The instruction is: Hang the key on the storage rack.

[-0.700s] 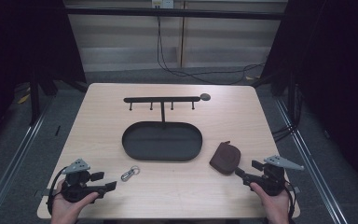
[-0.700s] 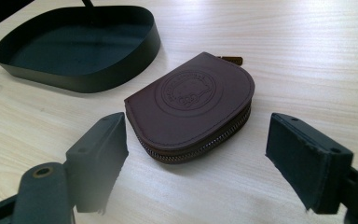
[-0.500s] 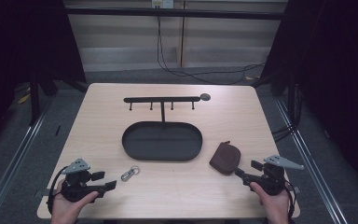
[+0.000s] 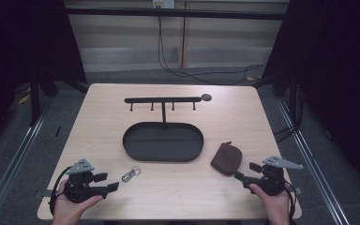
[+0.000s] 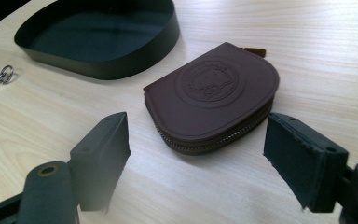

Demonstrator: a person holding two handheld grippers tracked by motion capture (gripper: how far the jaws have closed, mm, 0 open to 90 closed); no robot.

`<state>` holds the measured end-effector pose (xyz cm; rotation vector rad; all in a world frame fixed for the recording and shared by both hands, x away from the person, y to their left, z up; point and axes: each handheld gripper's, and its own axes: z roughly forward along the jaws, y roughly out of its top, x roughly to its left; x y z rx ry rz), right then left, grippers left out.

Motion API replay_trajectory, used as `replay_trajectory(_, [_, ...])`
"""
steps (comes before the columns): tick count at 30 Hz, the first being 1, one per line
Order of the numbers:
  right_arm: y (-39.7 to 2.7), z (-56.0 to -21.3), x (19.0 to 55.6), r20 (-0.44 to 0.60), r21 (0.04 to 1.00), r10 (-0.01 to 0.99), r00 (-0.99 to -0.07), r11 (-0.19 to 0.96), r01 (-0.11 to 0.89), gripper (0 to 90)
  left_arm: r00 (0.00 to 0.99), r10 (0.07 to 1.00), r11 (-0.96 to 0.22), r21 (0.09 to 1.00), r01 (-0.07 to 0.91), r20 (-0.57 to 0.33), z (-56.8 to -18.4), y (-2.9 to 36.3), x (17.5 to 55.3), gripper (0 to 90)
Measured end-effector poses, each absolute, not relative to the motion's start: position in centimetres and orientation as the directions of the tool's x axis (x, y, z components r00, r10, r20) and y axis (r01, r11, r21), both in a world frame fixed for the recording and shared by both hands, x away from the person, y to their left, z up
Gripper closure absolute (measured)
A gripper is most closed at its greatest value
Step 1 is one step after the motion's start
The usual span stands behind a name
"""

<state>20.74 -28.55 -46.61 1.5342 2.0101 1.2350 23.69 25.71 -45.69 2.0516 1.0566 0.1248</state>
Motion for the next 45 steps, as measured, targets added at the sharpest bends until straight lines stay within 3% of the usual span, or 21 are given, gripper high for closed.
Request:
replay_trajectory(13, [-28.5, -46.7, 20.8, 0.225, 0.782, 0.903, -0.364, 0.055, 0.62, 25.5, 0.662, 0.708, -0.364, 0.676, 0.641, -0.247, -44.8, 24.5, 24.3, 35.5])
replay_trajectory(23, [-28.5, -46.7, 20.8, 0.238, 0.78, 0.898, -0.37, 0.05, 0.624, 21.5, 0.725, 0.65, -0.438, 0.668, 0.602, -0.227, -42.8, 23.0, 26.0, 47.7])
replay_trajectory(45, [-28.4, -46.8, 20.9, 0.234, 0.771, 0.897, -0.376, 0.065, 0.634, 20.8, 0.765, 0.626, -0.563, 0.593, 0.575, -0.148, -42.4, 20.4, 29.1, 53.0])
